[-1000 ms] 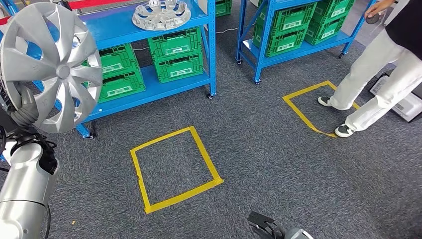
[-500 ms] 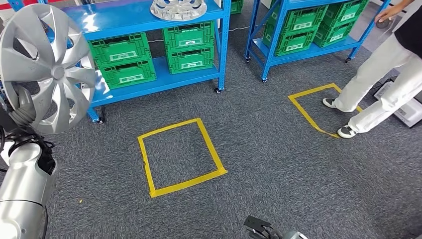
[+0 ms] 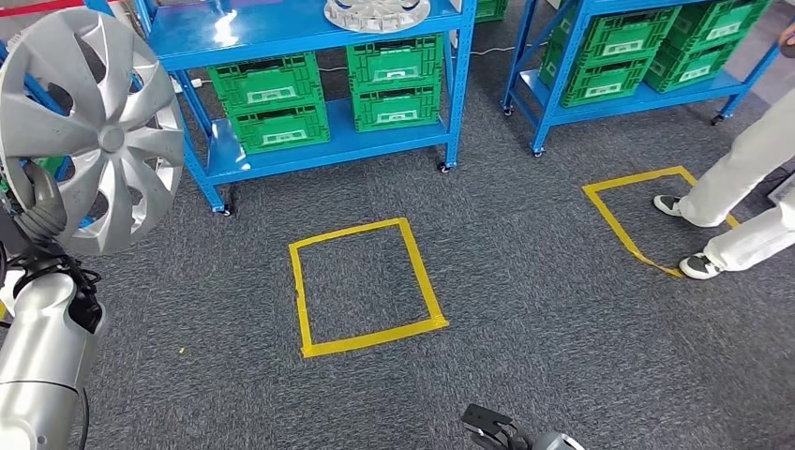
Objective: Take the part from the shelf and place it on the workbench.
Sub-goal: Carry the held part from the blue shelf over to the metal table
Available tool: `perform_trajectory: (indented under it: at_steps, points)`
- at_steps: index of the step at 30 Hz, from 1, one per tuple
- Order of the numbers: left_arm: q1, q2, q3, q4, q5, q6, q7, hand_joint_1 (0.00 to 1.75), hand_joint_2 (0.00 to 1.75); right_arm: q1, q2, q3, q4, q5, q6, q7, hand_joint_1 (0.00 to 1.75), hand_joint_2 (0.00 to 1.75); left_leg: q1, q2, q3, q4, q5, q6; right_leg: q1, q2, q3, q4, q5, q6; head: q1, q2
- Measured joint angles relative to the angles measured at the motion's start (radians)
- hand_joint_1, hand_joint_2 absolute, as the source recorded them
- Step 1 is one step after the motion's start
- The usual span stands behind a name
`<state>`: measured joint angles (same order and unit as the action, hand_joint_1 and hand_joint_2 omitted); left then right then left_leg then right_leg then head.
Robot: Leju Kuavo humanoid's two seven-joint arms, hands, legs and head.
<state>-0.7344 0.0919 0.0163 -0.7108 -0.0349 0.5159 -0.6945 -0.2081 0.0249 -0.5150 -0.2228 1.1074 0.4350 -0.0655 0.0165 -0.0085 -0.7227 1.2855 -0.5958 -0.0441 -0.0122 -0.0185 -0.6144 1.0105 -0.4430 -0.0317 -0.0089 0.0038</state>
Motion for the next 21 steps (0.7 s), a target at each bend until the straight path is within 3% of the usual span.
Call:
perform_trajectory:
  at_steps: [1, 2, 5, 7, 9, 11, 12, 14, 16, 17, 19, 21]
  points:
    - [0.008, 0.001, 0.000, -0.003, 0.000, 0.000, 0.000, 1.75, 1.75, 0.001, 0.000, 0.001, 0.000, 0.000, 0.000, 0.000, 0.00, 0.00, 0.001, 0.002, -0.008, 0.013, 0.008, -0.002, 0.000, -0.010, 0.000, 0.001, -0.001, 0.000, 0.000, 0.000]
    - [0.015, 0.002, 0.000, -0.006, 0.000, 0.000, 0.000, 1.75, 1.75, 0.001, 0.001, 0.001, 0.000, 0.000, 0.000, 0.000, 0.00, 0.00, 0.002, 0.007, 0.005, -0.015, 0.034, -0.003, -0.001, -0.019, 0.000, 0.003, -0.002, 0.002, 0.000, 0.000]
    - [0.020, 0.003, -0.001, -0.016, 0.000, 0.000, 0.000, 1.75, 1.75, 0.001, 0.000, 0.004, 0.000, -0.005, 0.000, -0.001, 0.00, 0.00, -0.002, 0.051, 0.095, -0.200, 0.116, 0.001, 0.002, -0.046, -0.003, 0.017, -0.010, 0.014, 0.000, 0.000]
    - [0.018, 0.002, -0.002, -0.019, -0.001, 0.001, 0.000, 1.75, 1.75, 0.000, -0.002, 0.004, -0.001, -0.008, 0.000, -0.002, 0.00, 0.00, -0.007, 0.061, 0.113, -0.243, 0.122, 0.014, 0.010, -0.061, -0.005, 0.023, -0.013, 0.023, 0.001, 0.000]
    - [0.019, 0.002, -0.002, -0.020, -0.001, 0.004, 0.000, 1.75, 1.75, -0.001, -0.002, 0.004, -0.001, -0.010, 0.000, -0.002, 0.00, 0.00, -0.007, 0.040, 0.108, -0.243, 0.128, 0.030, 0.011, -0.076, -0.004, 0.023, -0.013, 0.031, 0.002, 0.000]
    - [0.019, 0.002, -0.002, -0.022, -0.001, 0.006, 0.000, 1.75, 1.75, -0.002, -0.002, 0.004, -0.001, -0.010, 0.001, -0.003, 0.00, 0.00, -0.004, 0.022, 0.104, -0.244, 0.135, 0.043, 0.007, -0.054, -0.016, 0.052, -0.038, 0.041, 0.002, 0.000]
    - [0.019, 0.001, -0.002, -0.023, -0.002, 0.006, 0.000, 1.75, 1.75, -0.001, -0.002, 0.004, -0.001, -0.010, 0.002, -0.003, 0.00, 0.00, -0.002, 0.014, 0.102, -0.245, 0.138, 0.049, 0.004, -0.032, -0.033, 0.093, -0.066, 0.045, 0.003, 0.000]
    - [0.019, -0.002, -0.003, -0.023, -0.002, 0.006, 0.000, 1.75, 1.75, 0.002, -0.002, 0.004, -0.001, -0.010, 0.002, -0.002, 0.00, 0.00, -0.003, -0.004, 0.096, -0.245, 0.143, 0.056, 0.004, 0.004, -0.090, 0.227, -0.132, 0.048, 0.003, 0.000]
    - [0.020, -0.004, -0.003, -0.023, -0.002, 0.007, 0.000, 1.75, 1.75, 0.005, -0.002, 0.004, -0.001, -0.010, 0.002, -0.002, 0.00, 0.00, -0.006, -0.028, 0.091, -0.245, 0.147, 0.058, 0.006, 0.014, -0.127, 0.309, -0.154, 0.044, 0.003, 0.000]
    - [0.020, -0.004, -0.003, -0.022, -0.002, 0.007, 0.000, 1.75, 1.75, 0.005, -0.002, 0.004, -0.001, -0.010, 0.002, -0.001, 0.00, 0.00, -0.007, -0.039, 0.088, -0.244, 0.150, 0.058, 0.007, 0.017, -0.122, 0.299, -0.140, 0.039, 0.003, 0.000]
    - [0.020, -0.005, -0.003, -0.023, -0.003, 0.009, 0.000, 1.75, 1.75, 0.004, -0.002, 0.004, -0.001, -0.010, 0.002, -0.001, 0.00, 0.00, -0.009, -0.064, 0.086, -0.244, 0.154, 0.055, 0.009, 0.036, -0.056, 0.171, -0.078, 0.024, 0.003, 0.000]
    - [0.018, -0.006, -0.003, -0.023, -0.006, 0.010, 0.000, 1.75, 1.75, 0.000, -0.003, 0.005, -0.001, -0.010, 0.002, 0.000, 0.00, 0.00, -0.008, -0.084, 0.083, -0.245, 0.159, 0.047, 0.012, 0.071, 0.006, 0.053, -0.043, 0.013, 0.003, 0.000]
